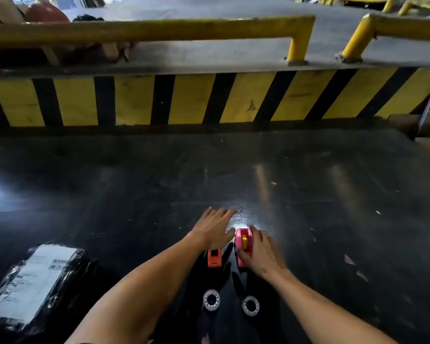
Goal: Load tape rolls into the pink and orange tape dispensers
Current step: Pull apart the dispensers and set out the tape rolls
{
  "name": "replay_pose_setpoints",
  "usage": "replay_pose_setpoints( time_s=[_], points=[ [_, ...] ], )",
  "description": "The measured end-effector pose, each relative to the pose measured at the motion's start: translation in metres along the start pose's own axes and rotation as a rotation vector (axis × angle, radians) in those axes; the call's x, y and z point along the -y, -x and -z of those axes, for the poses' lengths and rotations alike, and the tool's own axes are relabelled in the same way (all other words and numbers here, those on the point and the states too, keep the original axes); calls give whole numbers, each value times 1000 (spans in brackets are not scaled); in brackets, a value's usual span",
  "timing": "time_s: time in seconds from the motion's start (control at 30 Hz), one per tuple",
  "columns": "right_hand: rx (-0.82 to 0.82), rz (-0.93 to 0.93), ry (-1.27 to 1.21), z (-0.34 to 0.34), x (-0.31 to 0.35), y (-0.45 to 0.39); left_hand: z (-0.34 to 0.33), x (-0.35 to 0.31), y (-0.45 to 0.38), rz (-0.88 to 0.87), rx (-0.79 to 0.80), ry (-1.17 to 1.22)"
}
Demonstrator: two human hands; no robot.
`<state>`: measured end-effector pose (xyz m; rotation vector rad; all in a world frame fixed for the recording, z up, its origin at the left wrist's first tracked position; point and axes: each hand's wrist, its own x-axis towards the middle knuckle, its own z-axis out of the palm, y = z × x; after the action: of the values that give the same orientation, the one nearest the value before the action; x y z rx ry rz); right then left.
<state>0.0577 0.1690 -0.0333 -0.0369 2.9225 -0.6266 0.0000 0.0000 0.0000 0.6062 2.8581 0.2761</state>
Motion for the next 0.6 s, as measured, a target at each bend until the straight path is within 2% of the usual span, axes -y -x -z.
replay_pose_setpoints(
  time_s=[0.13,0.3,0.4,0.6],
  points=[
    [67,-117,-130,-18,-4,-3,-10,0,-12,-40,152,-17],
    [71,-105,-199,-30,-11,-9,-23,-4,-27,-130,294,-108],
    [62,-72,-267,-29,-18,-11,-29,-12,-29,-177,287,-187],
    [260,77,-128,-8,-47,-7,-40,-21,-18,-151,184,-246]
  ],
)
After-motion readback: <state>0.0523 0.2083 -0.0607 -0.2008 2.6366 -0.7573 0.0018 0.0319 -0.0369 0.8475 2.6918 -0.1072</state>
